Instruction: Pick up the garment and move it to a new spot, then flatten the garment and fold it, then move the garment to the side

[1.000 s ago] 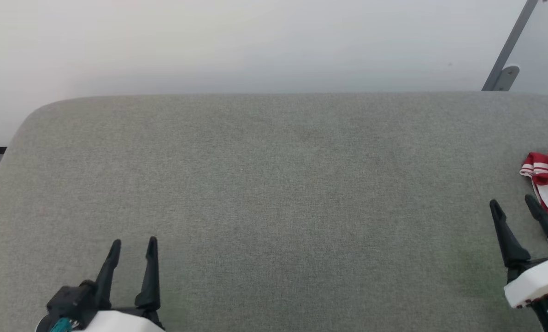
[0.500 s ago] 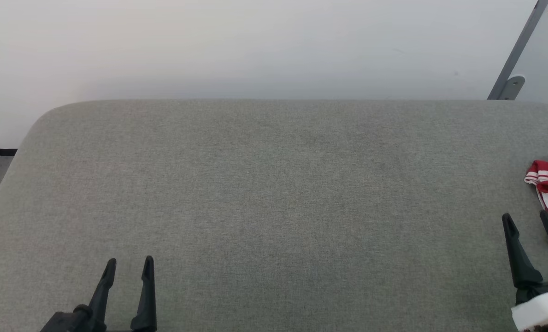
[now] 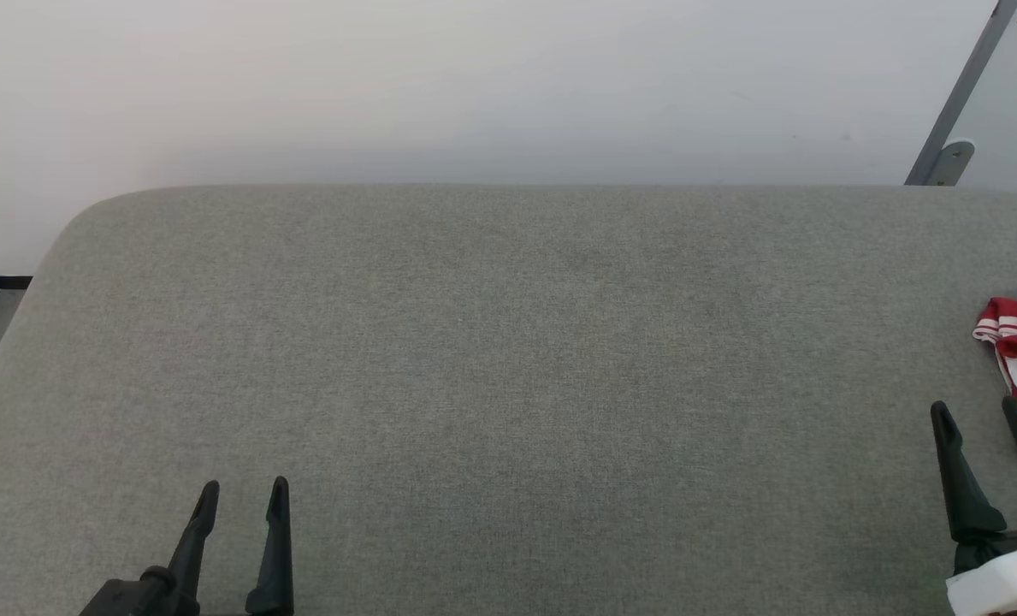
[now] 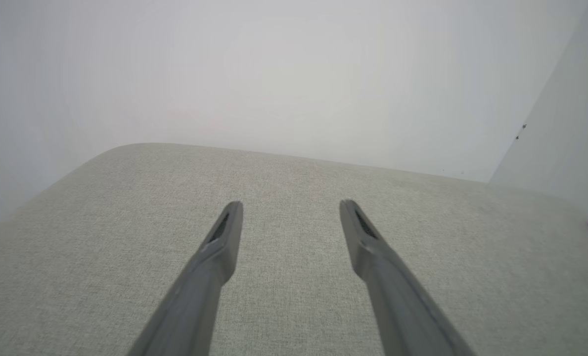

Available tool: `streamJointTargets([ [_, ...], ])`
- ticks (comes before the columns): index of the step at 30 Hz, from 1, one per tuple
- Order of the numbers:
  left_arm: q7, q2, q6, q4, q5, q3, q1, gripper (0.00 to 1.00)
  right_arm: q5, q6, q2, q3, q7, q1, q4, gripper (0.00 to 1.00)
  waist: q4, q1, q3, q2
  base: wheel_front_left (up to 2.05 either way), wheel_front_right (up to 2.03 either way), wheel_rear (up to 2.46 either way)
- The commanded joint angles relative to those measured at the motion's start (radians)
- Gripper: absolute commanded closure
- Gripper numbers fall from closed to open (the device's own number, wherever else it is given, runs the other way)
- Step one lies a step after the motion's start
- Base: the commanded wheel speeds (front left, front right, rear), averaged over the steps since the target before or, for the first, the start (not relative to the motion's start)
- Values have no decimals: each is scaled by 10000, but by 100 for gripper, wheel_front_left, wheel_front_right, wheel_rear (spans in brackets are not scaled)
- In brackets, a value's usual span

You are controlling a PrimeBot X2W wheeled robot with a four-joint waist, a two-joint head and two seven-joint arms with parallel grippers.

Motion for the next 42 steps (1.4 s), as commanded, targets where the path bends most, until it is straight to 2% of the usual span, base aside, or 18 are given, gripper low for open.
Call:
streamJointTargets([
  [1,-45,42,5,4,50,19,-14,0,-45,-2,37,51,81,87,-102,0,8,0,13,-1,0,0,0],
  [22,-45,-39,5,7,128,127,-124,0,114,-2,20,191,77,-142,-77,0,-3,0,140,-1,0,0,0],
  [23,0,-48,0,25,148,105,-35,100,79,2,21,186,113,-40,-69,100,-3,0,144,-1,0,0,0],
  [29,51,-148,4,475,-8,40,-11,100,256,2,388,357,157,113,400,100,-9,0,149,-1,0,0,0],
  [42,573,-94,11,729,-2493,85,-507,100,2280,2,829,216,601,-274,693,100,-46,0,138,-1,0,0,0],
])
